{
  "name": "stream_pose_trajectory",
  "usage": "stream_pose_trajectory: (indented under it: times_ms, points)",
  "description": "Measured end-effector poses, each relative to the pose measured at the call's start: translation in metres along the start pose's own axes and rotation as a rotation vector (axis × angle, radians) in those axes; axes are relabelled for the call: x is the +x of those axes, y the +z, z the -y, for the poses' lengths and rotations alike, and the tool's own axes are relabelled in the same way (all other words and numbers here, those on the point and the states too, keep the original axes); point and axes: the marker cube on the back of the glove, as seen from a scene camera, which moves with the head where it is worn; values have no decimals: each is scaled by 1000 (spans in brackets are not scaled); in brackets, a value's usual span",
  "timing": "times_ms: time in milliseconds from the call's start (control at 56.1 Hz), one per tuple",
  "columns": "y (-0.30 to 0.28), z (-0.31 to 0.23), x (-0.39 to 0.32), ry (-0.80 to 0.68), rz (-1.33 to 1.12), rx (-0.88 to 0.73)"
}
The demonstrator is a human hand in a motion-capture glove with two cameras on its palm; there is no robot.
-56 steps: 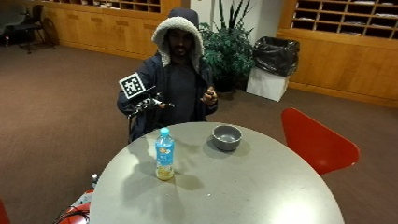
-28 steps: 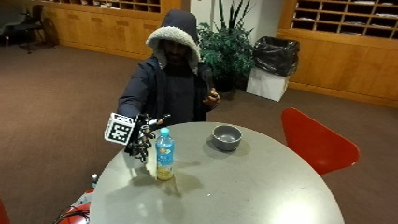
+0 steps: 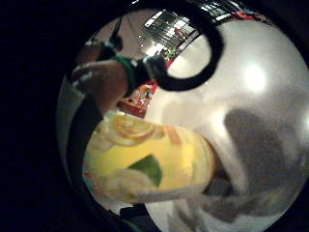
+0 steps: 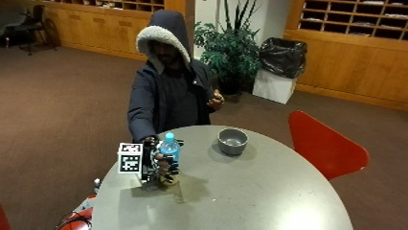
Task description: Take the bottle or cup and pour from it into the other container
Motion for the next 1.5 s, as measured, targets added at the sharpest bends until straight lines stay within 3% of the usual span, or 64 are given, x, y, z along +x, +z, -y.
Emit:
stream_pose_trajectory:
  times_ms: [356,446,517,606,731,802,927,1497]
  points:
    - [4,-11,-23,-137,-15,89]
    - [4,-18,-41,-299,-33,55]
    - [7,-21,-69,-284,-64,57]
    - [8,-37,-97,-352,-122,-82]
    - [29,-35,-143,-282,-190,101]
    - [40,-49,-163,-288,-304,53]
    - [64,-64,-186,-440,-525,-52]
    - [175,-98,-186,-549,-1377,-466]
